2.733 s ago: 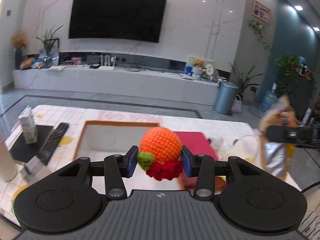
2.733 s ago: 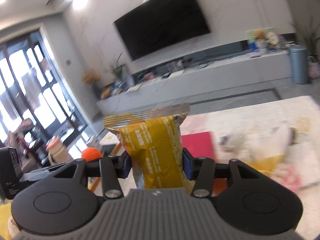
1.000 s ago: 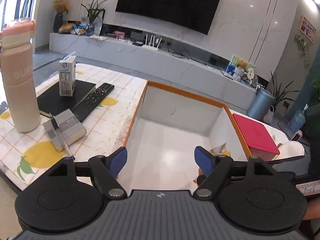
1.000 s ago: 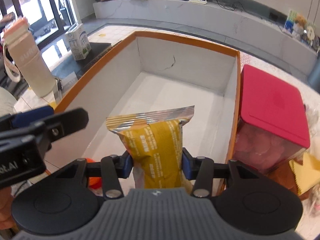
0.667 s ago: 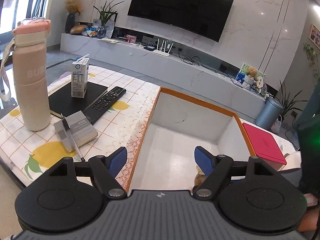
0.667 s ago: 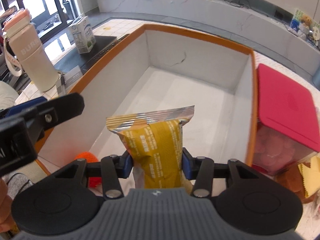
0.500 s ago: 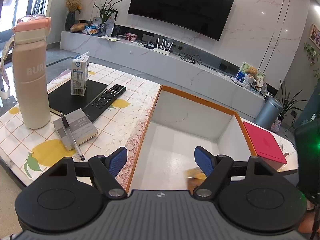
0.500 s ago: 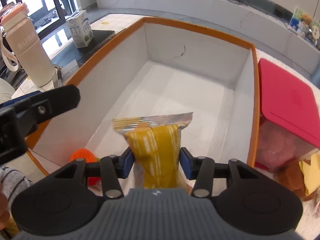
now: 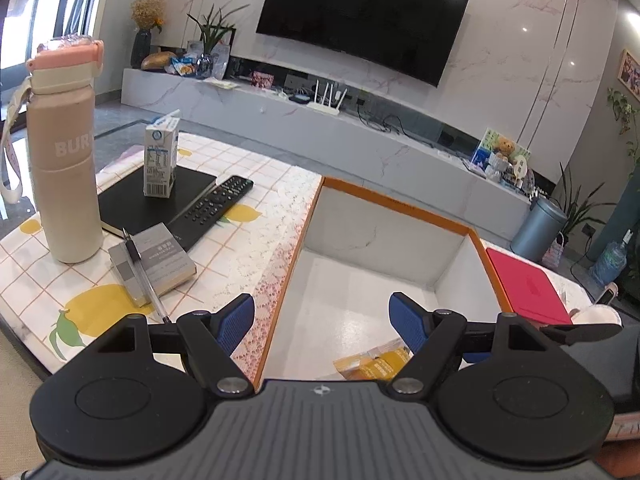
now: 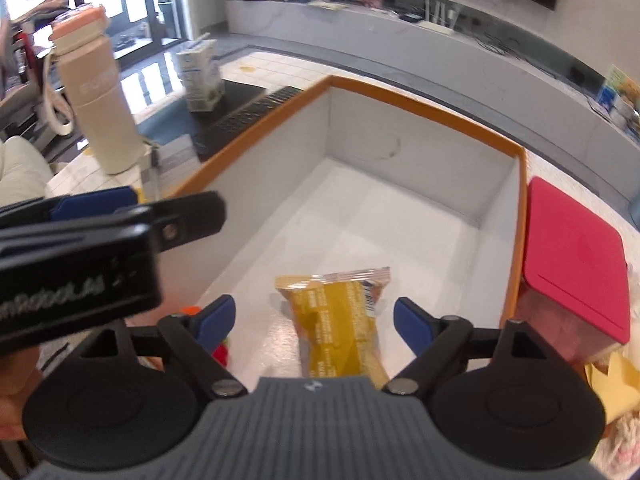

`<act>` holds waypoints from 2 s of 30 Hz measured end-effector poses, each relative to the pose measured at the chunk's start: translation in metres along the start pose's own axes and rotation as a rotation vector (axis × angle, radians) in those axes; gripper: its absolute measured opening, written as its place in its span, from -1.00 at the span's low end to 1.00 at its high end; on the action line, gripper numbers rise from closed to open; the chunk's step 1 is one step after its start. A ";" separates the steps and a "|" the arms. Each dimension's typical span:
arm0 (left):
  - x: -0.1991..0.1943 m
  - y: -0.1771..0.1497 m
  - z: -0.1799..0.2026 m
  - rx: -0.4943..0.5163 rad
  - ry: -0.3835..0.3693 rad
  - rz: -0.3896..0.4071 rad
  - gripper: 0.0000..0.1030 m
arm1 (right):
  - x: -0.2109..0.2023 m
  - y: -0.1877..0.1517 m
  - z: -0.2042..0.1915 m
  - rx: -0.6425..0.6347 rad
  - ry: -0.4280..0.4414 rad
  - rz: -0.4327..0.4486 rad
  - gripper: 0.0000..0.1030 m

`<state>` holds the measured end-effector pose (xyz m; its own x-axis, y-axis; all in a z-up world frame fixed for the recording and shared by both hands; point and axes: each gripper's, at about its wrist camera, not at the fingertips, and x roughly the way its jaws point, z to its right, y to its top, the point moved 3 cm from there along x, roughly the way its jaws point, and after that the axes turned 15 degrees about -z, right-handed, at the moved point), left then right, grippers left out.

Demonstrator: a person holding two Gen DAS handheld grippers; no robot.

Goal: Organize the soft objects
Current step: 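Open both tools to drop the packet and fruit into the box, then move both tools back toward the soft items on the table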

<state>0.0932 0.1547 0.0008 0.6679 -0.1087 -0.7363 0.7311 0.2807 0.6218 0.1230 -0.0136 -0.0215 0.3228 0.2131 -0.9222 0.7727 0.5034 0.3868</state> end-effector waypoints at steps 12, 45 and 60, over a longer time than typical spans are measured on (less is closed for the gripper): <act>-0.007 0.003 0.000 0.005 0.015 0.037 0.75 | -0.022 -0.003 -0.006 -0.023 -0.025 0.038 0.81; -0.058 -0.007 0.094 0.151 -0.085 0.065 0.75 | -0.235 -0.153 0.161 0.405 -0.099 0.374 0.87; -0.009 -0.043 0.208 0.391 -0.167 -0.123 0.75 | -0.200 -0.208 0.247 0.651 -0.330 0.291 0.88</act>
<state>0.0844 -0.0545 0.0359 0.5627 -0.2807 -0.7776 0.7824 -0.1228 0.6105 0.0327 -0.3677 0.0822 0.6285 -0.0504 -0.7762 0.7639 -0.1478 0.6281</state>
